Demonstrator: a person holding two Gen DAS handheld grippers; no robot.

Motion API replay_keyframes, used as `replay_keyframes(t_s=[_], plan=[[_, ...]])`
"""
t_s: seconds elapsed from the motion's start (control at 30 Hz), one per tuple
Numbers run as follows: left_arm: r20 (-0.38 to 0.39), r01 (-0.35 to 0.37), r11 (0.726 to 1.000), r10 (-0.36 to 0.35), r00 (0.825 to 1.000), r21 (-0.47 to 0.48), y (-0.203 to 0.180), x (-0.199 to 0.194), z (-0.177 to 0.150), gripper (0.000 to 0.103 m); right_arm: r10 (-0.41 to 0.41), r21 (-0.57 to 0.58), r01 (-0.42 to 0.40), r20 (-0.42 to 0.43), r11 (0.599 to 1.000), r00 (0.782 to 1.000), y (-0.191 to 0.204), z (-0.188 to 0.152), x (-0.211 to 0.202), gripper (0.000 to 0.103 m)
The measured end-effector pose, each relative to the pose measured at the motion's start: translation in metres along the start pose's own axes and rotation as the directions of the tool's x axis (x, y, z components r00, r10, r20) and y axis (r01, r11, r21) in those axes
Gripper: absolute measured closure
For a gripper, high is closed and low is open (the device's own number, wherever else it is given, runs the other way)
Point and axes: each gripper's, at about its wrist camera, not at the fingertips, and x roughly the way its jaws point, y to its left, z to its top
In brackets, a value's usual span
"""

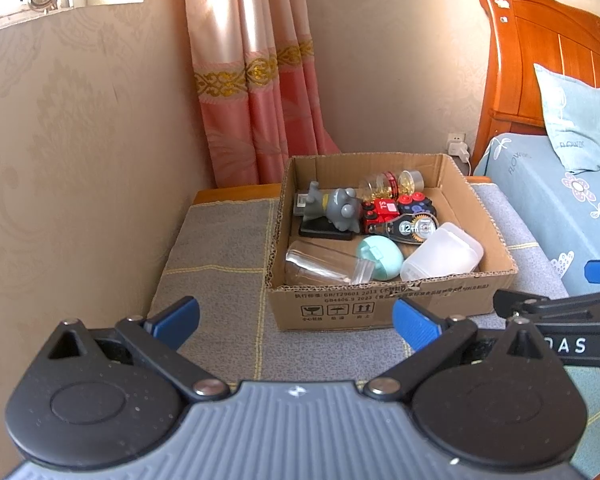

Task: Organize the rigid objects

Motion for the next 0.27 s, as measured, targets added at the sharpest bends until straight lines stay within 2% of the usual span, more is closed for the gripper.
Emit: replay_keyframes(t_s=[0.27], plan=[[0.001,-0.002,1.000,0.002,1.000,-0.003,-0.0005,-0.0009,0.0005,0.001,0.001,0.000,-0.001,0.005,1.000,1.000,-0.0001,0.0003,-0.0014,0.000]])
